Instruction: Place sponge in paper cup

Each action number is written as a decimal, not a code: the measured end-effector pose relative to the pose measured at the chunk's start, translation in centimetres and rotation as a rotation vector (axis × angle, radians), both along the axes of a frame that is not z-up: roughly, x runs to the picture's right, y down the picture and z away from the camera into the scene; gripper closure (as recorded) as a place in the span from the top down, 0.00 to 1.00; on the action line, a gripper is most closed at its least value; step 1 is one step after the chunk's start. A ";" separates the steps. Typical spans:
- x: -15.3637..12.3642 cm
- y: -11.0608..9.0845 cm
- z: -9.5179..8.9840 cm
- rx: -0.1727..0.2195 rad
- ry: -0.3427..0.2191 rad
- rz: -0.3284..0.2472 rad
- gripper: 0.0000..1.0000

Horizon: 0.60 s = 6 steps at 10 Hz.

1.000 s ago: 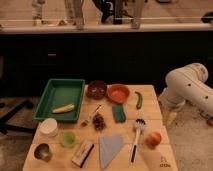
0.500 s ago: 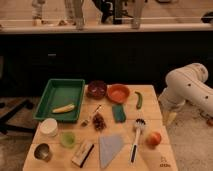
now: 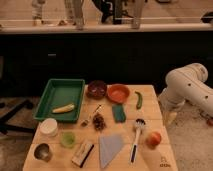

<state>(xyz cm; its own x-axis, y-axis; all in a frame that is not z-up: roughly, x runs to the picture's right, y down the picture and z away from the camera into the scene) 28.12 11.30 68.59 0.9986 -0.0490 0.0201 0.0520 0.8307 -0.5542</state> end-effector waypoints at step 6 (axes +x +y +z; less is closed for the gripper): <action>-4.4 0.0 3.1 -0.084 -0.321 -0.353 0.80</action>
